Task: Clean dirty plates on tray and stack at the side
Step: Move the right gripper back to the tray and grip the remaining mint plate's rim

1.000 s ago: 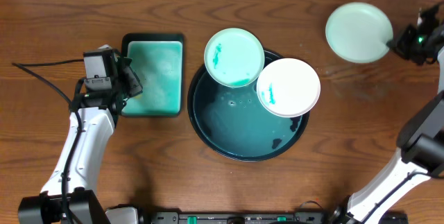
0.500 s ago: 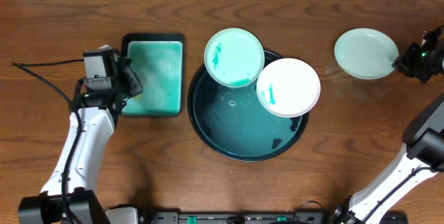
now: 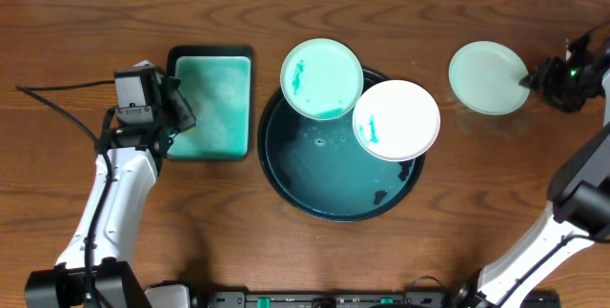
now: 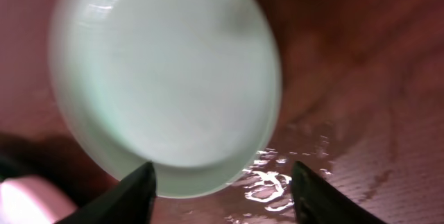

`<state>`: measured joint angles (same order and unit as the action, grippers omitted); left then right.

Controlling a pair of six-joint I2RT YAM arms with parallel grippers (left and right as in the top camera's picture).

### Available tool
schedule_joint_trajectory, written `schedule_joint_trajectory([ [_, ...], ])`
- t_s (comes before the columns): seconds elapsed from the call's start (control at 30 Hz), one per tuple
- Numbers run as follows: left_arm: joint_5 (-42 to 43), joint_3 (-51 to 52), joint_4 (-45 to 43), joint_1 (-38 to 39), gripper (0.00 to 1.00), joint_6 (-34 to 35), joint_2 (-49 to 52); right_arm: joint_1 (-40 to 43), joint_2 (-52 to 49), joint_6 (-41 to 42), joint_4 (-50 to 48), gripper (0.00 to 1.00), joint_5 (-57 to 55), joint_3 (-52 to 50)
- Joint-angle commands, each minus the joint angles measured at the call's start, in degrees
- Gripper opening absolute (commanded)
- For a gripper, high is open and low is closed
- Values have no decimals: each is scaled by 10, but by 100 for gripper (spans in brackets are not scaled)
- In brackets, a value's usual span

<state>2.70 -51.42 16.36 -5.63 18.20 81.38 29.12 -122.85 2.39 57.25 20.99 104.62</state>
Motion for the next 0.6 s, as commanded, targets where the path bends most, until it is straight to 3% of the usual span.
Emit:
schedule_joint_trajectory([
  [0.0,-1,-1,-10,-1,7,27,2,-41,77,-44,-16,67,66,15],
  [0.07,-1,-1,-15,-1,7,57,3,-71,89,-57,-23,73,67,15],
  [0.27,-1,-1,-24,0,7,139,19,-199,83,-85,-4,77,51,15],
  [0.43,27,-1,-41,0,7,140,45,-296,82,-90,19,90,-45,16],
  [0.53,61,-1,-71,7,7,136,66,-338,82,-89,-7,90,-75,16],
  [0.57,59,-1,-78,10,7,136,73,-351,82,-89,-23,99,-75,16],
])
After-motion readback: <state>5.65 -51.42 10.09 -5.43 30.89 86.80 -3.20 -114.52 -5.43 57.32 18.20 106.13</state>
